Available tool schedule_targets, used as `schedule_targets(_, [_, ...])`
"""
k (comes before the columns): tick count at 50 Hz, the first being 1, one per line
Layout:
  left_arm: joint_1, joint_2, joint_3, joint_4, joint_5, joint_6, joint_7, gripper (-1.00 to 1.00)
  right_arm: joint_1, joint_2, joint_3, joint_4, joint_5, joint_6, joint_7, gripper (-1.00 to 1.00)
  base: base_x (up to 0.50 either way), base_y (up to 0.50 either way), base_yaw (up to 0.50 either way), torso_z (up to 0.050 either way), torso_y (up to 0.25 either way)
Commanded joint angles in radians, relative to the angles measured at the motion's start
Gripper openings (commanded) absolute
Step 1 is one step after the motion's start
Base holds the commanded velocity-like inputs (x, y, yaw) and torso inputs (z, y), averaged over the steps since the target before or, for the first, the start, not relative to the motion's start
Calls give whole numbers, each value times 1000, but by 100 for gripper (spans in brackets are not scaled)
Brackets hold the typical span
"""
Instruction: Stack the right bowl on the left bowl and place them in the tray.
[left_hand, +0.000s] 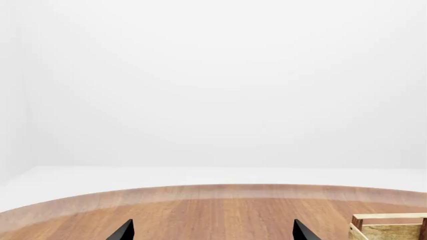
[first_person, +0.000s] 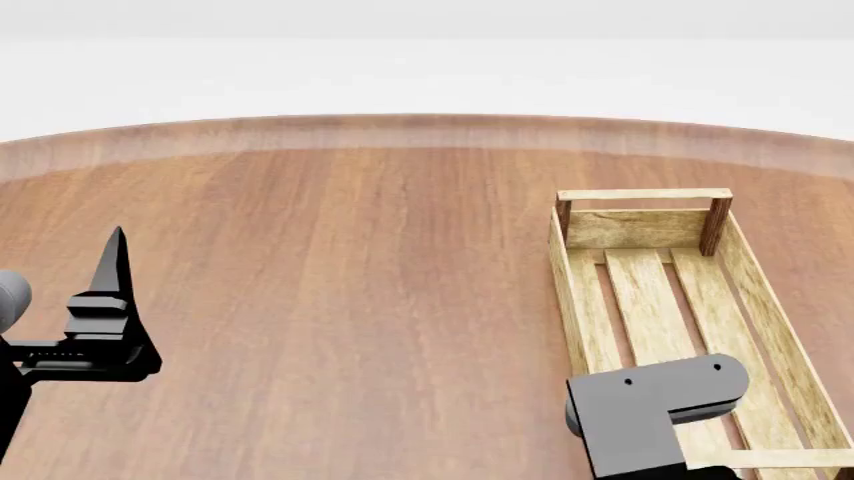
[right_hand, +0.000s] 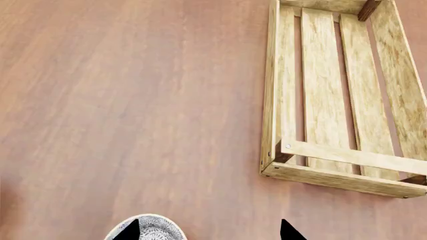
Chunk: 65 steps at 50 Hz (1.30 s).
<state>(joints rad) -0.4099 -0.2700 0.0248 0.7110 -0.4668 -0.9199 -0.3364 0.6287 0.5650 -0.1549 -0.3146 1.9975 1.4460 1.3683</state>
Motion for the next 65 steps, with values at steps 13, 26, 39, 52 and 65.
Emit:
schedule_targets(13, [5,-6,5,-5,-7,11,-9,100,-119,15,-26,-11,-79,15,-89,100,0,0,0,0,0])
schedule_targets(26, [7,-9,11,-11,-9,20,-13,100,-115,-7,-25,14,-214,18,-222,100,0,0,0,0,0])
schedule_targets(39, [10,-14,12,-12,-14,25,-16,100,-135,-29,-62,75,-431,-26,-444,100,0,0,0,0,0])
schedule_targets(52, [14,-18,16,-20,-16,35,-18,100,-154,-29,-115,136,-558,-88,-572,100,0,0,0,0,0])
schedule_targets(65, [8,-23,17,-20,-24,34,-23,100,-158,-33,-169,195,-639,-133,-655,100,0,0,0,0,0])
